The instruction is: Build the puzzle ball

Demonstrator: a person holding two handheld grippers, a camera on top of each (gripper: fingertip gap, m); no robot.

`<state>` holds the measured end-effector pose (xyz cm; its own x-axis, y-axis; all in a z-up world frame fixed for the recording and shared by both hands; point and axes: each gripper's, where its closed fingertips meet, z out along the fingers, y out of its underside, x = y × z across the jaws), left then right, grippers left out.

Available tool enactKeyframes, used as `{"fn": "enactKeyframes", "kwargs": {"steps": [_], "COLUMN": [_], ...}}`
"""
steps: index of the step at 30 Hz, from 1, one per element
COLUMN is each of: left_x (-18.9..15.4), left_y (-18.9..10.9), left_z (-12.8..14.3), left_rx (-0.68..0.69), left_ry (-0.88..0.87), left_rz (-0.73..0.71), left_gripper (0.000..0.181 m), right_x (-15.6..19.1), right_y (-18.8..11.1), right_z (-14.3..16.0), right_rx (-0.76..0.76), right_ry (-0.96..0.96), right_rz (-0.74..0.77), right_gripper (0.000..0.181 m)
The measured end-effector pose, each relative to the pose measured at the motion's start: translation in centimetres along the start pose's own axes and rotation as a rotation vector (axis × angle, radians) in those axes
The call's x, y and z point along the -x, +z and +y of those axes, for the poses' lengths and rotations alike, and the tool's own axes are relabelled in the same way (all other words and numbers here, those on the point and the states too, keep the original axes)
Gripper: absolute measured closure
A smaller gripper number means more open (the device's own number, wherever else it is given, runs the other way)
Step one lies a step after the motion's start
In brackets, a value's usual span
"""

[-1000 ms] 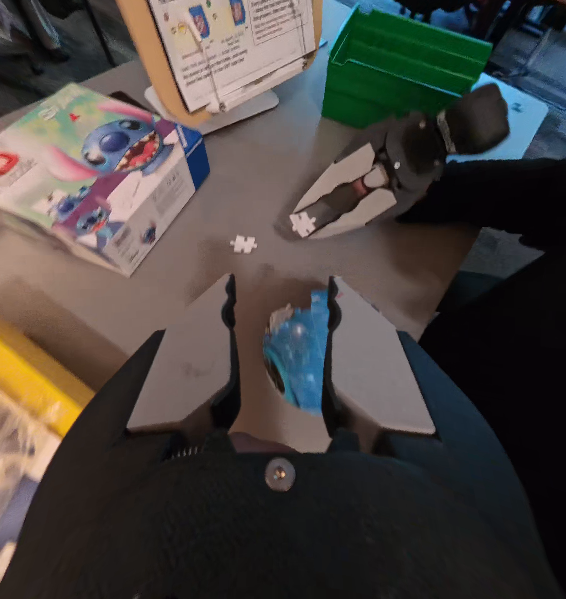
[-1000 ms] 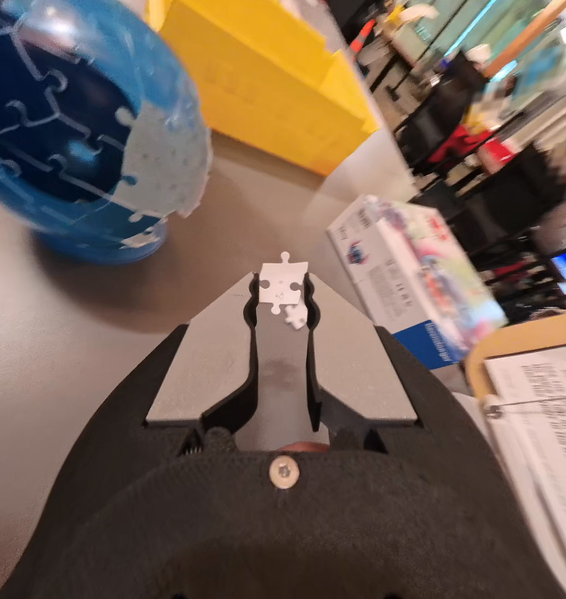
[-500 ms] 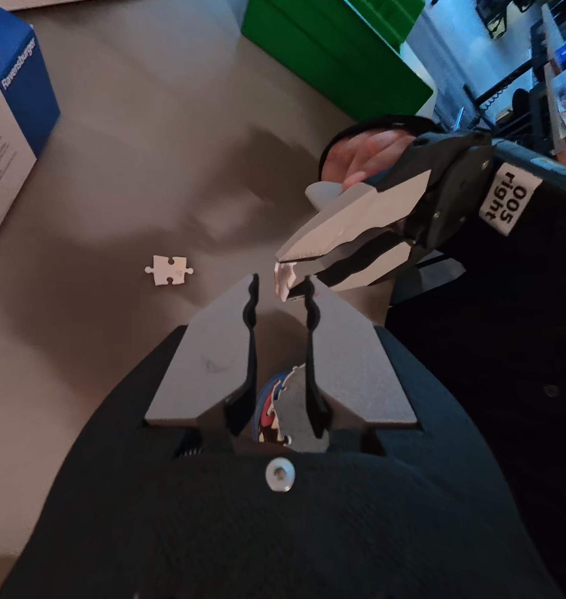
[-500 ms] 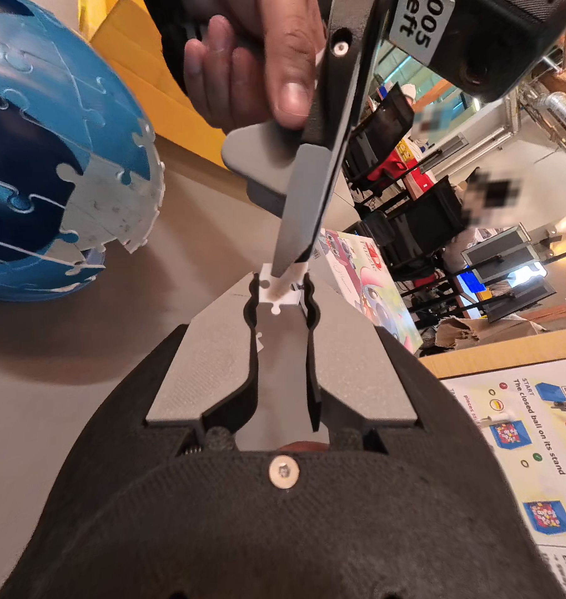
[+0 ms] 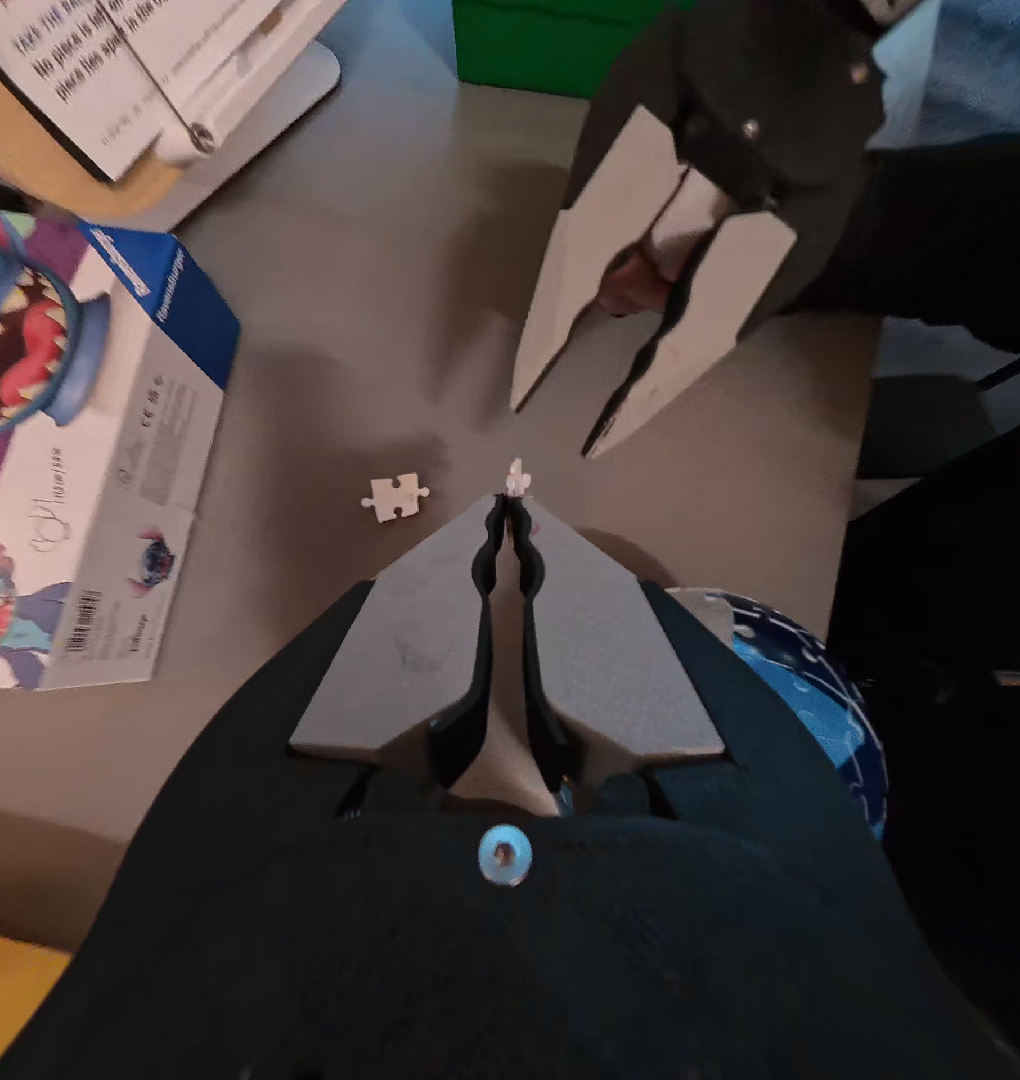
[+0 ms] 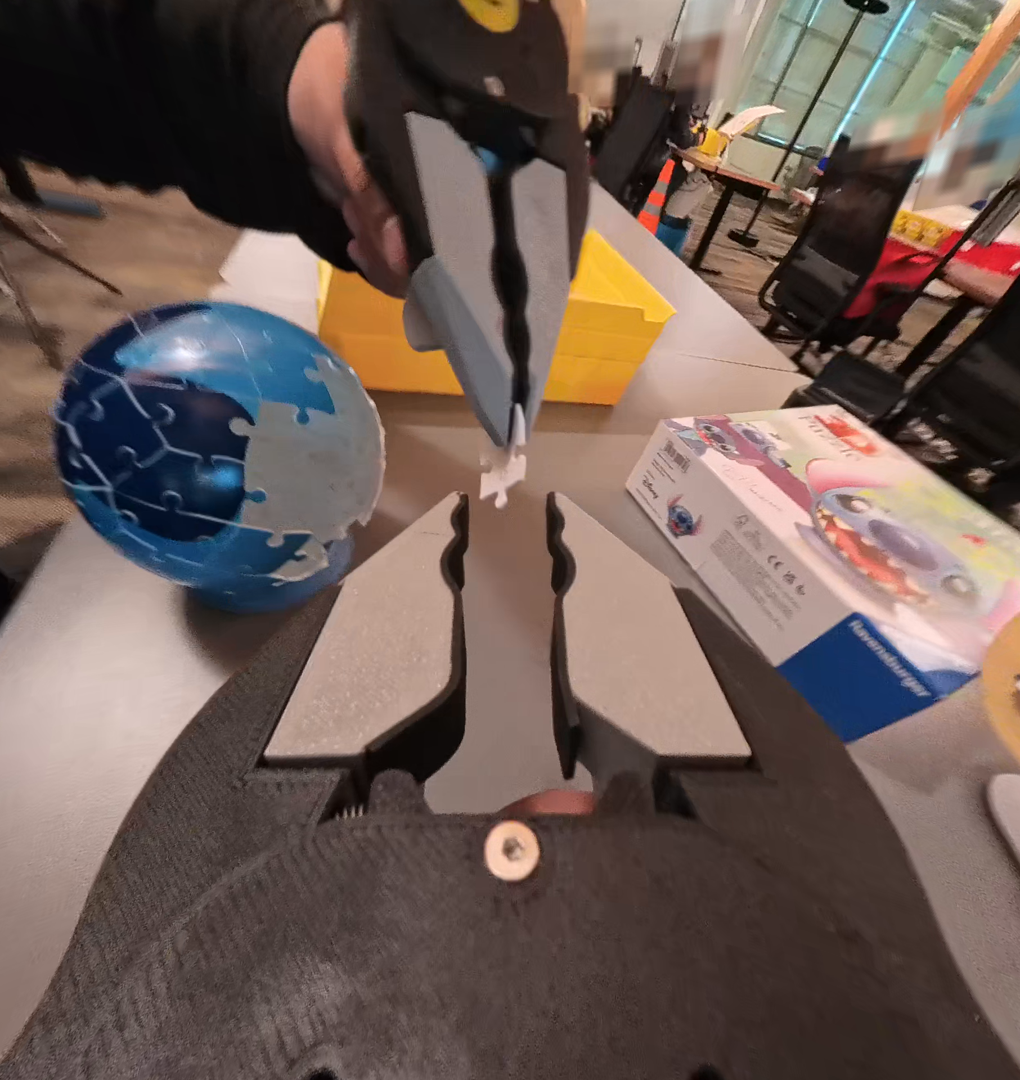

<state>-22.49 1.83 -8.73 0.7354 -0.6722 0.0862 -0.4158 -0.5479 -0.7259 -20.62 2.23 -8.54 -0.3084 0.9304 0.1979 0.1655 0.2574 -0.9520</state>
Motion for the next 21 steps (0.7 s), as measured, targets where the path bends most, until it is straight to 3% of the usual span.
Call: {"fn": "enactKeyframes", "kwargs": {"steps": [9, 15, 21], "left_x": [-1.0, -4.2, -6.8], "left_y": [-4.4, -8.7, -11.7], "left_z": [-2.7, -2.6, -2.2], "left_rx": [-0.109, -0.236, -0.212], "left_ry": [0.086, 0.029, 0.065], "left_rz": [-0.314, -0.329, -0.361], "left_gripper": [0.181, 0.181, 0.181], "right_x": [-2.4, -3.6, -3.4], "right_y": [-1.8, -2.8, -3.0], "right_z": [3.7, 3.3, 3.5], "right_rx": [-0.048, -0.175, -0.188], "right_ry": [0.178, 0.354, 0.381], "right_rz": [0.061, 0.055, 0.042], "right_gripper": [0.15, 0.136, 0.133]}}
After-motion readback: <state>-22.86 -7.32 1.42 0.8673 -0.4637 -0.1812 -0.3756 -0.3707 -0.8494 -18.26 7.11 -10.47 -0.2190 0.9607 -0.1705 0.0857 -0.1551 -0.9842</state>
